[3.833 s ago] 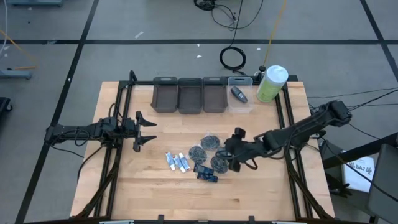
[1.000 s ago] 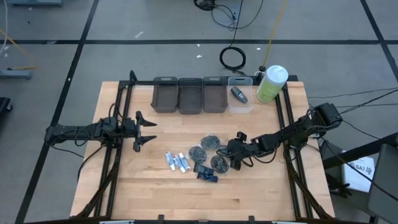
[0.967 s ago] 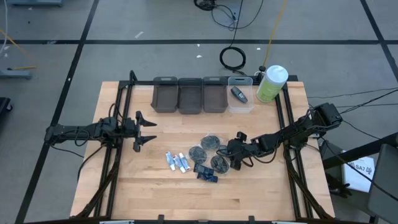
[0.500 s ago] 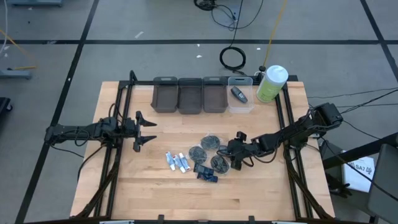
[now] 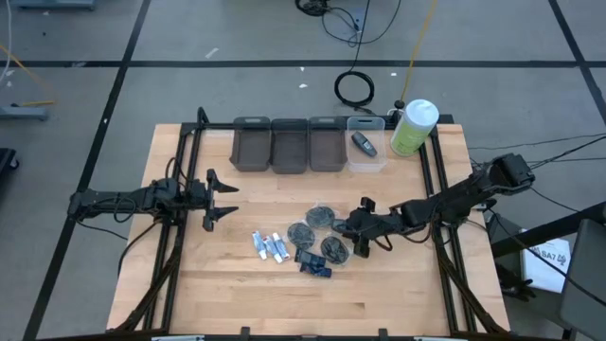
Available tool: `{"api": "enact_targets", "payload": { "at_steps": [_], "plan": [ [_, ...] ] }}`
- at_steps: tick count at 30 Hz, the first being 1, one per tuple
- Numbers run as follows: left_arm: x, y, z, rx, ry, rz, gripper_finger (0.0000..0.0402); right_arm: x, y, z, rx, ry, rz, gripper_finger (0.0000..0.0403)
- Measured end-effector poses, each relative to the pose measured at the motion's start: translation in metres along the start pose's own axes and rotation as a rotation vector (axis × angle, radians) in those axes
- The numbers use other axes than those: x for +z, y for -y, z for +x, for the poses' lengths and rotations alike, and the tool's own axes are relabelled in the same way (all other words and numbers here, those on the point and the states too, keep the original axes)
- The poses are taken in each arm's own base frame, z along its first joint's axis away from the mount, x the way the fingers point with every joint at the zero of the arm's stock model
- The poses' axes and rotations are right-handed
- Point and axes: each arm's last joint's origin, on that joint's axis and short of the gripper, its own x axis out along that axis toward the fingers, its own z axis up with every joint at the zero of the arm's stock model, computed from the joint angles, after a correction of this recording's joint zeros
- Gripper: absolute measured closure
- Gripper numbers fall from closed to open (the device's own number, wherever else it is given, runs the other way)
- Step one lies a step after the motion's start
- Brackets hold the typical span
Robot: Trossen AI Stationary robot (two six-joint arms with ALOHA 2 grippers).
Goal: Pick & Place Travel size toiletries
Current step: Put the deodorant into the transparent bin
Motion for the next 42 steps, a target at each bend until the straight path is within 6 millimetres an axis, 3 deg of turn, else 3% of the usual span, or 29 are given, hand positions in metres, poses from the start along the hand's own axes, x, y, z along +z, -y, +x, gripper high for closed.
{"api": "enact_targets", "payload": {
  "at_steps": [22,32,42],
  "plan": [
    [0.0,0.0,0.0,0.0,0.0,0.0,0.0135,0.029,0.006,-0.062,0.111,0.222,-0.043,0.0192],
    [0.0,0.0,0.0,0.0,0.0,0.0,0.0135,0.029,0.007,-0.064,0.1,0.228,-0.045,0.0192],
    [0.0,0.0,0.0,0.0,0.0,0.0,0.0135,0.032,0.016,-0.064,-0.067,0.278,-0.009,0.0192]
  ]
}}
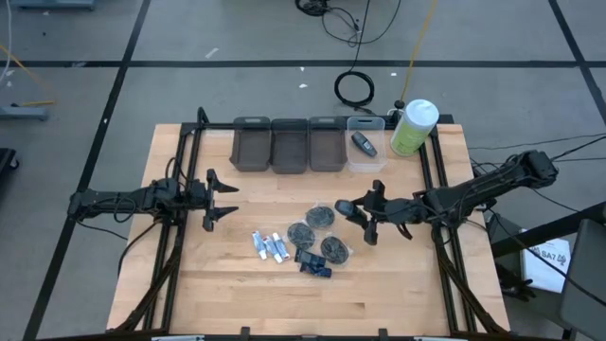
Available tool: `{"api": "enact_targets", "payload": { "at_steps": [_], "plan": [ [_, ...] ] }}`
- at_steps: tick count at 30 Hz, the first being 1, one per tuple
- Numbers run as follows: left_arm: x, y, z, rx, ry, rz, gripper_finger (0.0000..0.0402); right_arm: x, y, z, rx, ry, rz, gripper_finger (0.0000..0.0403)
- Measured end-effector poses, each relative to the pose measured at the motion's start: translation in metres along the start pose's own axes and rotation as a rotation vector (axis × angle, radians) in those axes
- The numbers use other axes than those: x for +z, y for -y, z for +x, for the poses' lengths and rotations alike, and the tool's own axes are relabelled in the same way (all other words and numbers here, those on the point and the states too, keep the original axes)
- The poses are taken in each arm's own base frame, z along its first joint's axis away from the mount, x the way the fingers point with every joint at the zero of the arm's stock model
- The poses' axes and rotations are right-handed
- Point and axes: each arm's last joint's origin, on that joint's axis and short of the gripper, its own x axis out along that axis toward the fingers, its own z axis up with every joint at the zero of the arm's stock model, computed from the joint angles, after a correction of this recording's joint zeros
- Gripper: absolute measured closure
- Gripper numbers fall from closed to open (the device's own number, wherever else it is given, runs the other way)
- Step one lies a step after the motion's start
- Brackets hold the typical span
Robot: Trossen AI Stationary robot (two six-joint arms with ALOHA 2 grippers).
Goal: Pick & Place Travel size toiletries
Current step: Put the deodorant into the transparent bin
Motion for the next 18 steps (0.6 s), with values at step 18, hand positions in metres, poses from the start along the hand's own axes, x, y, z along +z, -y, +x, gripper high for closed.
{"api": "enact_targets", "payload": {
  "at_steps": [18],
  "plan": [
    [0.0,0.0,0.0,0.0,0.0,0.0,0.0135,0.011,0.052,0.014,-0.264,0.032,0.15,0.0192]
  ]
}}
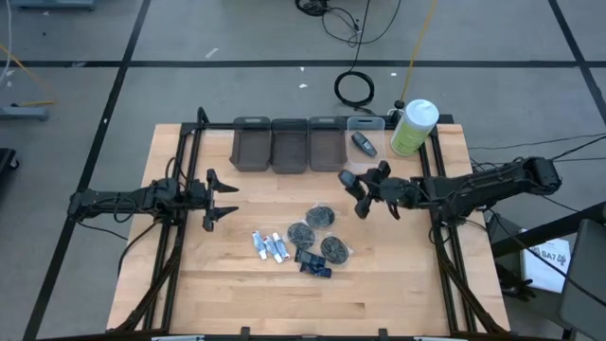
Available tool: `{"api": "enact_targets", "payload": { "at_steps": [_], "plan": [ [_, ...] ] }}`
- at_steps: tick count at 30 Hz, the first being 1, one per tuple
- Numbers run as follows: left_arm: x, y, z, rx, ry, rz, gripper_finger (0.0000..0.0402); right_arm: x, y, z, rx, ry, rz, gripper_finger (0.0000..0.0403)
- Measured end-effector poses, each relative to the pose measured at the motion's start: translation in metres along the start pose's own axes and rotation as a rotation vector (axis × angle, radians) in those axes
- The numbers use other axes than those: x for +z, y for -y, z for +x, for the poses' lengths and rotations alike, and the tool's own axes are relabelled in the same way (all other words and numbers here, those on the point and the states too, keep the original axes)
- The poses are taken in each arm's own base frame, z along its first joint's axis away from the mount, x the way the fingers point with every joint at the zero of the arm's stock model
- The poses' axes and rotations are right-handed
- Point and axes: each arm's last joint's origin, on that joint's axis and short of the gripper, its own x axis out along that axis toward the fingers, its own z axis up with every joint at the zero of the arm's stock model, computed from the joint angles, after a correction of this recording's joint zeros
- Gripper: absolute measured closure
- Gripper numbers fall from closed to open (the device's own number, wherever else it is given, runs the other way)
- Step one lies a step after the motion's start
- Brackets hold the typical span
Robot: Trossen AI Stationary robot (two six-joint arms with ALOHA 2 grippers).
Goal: Pick & Place Travel size toiletries
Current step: Put the deodorant into the transparent bin
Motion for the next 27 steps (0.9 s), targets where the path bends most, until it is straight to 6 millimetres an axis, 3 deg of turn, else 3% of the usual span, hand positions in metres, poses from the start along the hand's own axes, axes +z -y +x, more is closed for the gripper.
{"api": "enact_targets", "payload": {
  "at_steps": [7,17,27],
  "plan": [
    [0.0,0.0,0.0,0.0,0.0,0.0,0.0135,0.01,0.04,0.015,-0.169,0.007,0.037,0.0192],
    [0.0,0.0,0.0,0.0,0.0,0.0,0.0135,0.025,0.119,0.026,-0.241,-0.003,0.231,0.0192],
    [0.0,0.0,0.0,0.0,0.0,0.0,0.0135,0.009,0.14,0.052,-0.287,-0.24,0.23,0.0192]
  ]
}}
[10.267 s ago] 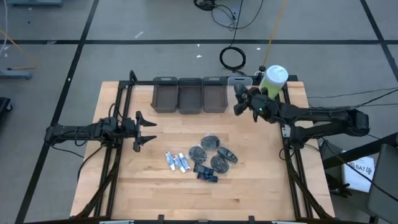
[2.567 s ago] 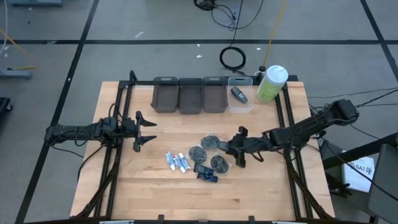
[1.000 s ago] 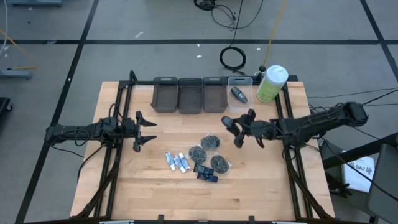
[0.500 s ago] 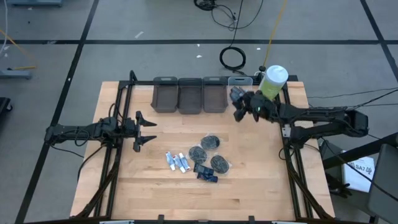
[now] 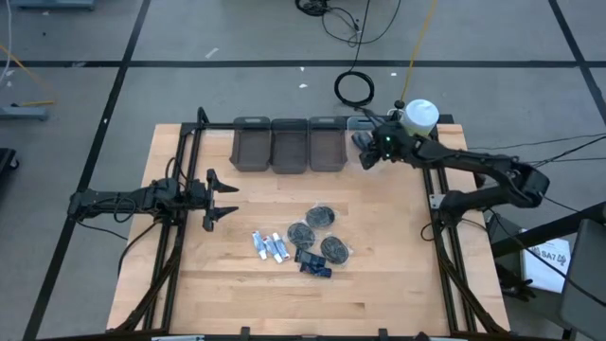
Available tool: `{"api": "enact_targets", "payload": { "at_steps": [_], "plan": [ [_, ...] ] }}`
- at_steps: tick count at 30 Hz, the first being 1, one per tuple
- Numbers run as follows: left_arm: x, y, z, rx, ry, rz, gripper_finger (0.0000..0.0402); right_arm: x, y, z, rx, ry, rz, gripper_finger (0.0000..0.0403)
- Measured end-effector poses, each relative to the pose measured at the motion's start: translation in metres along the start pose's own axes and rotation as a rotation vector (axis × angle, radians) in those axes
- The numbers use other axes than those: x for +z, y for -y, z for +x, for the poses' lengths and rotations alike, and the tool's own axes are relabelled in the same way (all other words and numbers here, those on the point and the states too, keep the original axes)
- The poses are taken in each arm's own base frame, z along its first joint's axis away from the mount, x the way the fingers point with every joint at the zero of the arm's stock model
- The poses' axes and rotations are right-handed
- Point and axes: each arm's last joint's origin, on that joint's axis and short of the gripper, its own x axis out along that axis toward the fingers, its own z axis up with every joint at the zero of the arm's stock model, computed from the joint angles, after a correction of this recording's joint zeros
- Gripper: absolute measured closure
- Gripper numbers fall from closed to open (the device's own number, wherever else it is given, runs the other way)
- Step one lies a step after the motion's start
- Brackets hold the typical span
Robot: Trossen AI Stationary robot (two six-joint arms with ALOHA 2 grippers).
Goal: Pick & Place Travel size toiletries
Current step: Put the deodorant into the transparent bin, then put the left toothpaste into the left black bin
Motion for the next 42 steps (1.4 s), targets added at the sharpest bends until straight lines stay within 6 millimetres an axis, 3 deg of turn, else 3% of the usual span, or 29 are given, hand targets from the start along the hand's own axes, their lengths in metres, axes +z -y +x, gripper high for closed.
{"api": "enact_targets", "payload": {
  "at_steps": [13,20,30,36,42],
  "plan": [
    [0.0,0.0,0.0,0.0,-0.001,0.0,0.0135,-0.009,-0.002,0.034,-0.011,-0.051,-0.006,0.0189],
    [0.0,0.0,0.0,0.0,0.0,0.0,0.0135,-0.012,-0.002,0.038,-0.015,-0.068,-0.009,0.0165],
    [0.0,0.0,0.0,0.0,0.0,0.0,0.0135,-0.012,-0.002,0.037,-0.015,-0.069,-0.029,0.0166],
    [0.0,0.0,0.0,0.0,0.0,0.0,0.0135,-0.009,-0.004,0.026,0.033,-0.064,-0.039,0.0166],
    [0.0,0.0,0.0,0.0,0.0,0.0,0.0135,0.001,-0.011,-0.01,0.22,-0.016,-0.026,0.0166]
  ]
}}
